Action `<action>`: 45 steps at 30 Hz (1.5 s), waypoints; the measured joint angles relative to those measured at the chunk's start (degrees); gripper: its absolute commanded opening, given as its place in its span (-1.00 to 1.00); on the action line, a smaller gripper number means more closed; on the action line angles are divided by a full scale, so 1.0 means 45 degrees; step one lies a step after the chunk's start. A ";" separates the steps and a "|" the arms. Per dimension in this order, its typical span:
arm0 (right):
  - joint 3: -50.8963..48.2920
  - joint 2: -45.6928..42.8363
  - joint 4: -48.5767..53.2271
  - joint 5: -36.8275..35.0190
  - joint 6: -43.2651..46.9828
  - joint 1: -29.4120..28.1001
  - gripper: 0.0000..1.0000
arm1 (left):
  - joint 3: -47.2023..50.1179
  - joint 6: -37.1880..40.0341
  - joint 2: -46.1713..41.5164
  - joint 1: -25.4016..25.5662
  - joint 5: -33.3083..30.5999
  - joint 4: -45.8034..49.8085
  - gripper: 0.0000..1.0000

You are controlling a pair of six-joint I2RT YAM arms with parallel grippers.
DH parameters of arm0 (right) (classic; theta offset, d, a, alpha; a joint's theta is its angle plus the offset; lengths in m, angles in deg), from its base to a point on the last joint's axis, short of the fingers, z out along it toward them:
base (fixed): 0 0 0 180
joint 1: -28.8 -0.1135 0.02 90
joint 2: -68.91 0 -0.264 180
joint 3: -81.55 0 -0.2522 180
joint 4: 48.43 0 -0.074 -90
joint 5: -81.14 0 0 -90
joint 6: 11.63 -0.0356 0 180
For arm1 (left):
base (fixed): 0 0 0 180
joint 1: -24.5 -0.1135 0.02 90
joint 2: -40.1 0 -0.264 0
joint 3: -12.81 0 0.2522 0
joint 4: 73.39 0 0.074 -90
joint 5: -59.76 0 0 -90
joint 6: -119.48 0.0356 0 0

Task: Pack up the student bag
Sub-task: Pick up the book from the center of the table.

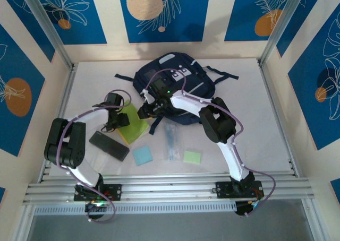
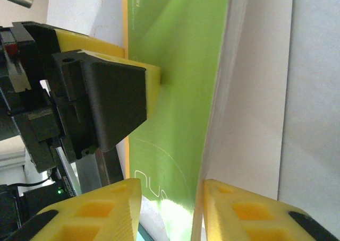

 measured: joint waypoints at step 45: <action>-0.5391 -0.3570 -0.6373 0.3230 -0.5911 0.3740 -1.00 | 0.2433 -0.5255 -0.2671 0.0432 0.3390 -0.5221 0.67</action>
